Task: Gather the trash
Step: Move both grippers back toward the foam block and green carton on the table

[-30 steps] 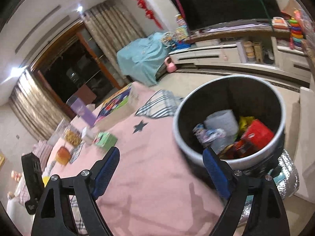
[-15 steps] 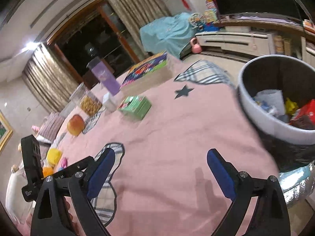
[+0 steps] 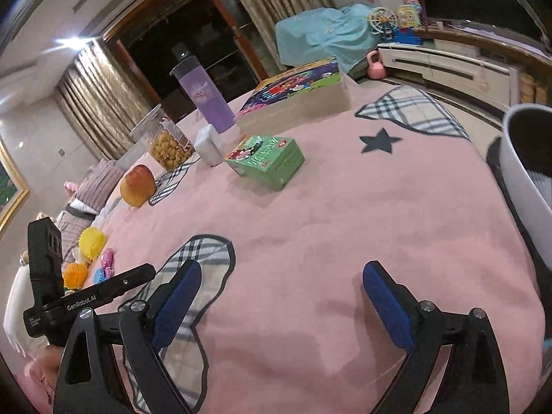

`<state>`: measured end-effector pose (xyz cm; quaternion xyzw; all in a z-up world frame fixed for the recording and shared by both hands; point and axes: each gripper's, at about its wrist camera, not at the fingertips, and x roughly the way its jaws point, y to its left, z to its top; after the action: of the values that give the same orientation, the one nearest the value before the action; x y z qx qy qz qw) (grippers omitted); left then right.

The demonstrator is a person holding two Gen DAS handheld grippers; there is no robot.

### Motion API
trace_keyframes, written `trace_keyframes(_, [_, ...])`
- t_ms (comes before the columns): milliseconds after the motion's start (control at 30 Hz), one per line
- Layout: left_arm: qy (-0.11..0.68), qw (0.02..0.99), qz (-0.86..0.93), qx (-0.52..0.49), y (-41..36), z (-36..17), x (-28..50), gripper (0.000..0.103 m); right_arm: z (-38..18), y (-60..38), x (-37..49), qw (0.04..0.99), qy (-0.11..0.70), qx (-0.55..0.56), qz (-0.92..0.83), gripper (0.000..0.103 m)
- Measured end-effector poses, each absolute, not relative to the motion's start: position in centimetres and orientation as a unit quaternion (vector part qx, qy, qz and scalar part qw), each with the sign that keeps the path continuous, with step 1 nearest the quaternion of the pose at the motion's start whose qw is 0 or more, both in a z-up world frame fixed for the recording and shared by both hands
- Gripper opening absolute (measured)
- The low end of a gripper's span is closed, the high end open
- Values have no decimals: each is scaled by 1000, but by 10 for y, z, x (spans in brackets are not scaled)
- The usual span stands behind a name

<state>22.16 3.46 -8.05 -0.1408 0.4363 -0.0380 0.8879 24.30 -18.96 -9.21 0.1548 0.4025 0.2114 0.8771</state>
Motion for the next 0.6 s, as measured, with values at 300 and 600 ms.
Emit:
trace_keyframes(300, [436, 889, -33, -135, 40, -79, 237, 63, -89, -179, 270, 882, 399, 119, 222, 96])
trace_keyframes(600, [443, 887, -41, -122, 46, -79, 271, 65, -91, -167, 307, 876, 407, 93, 241, 96])
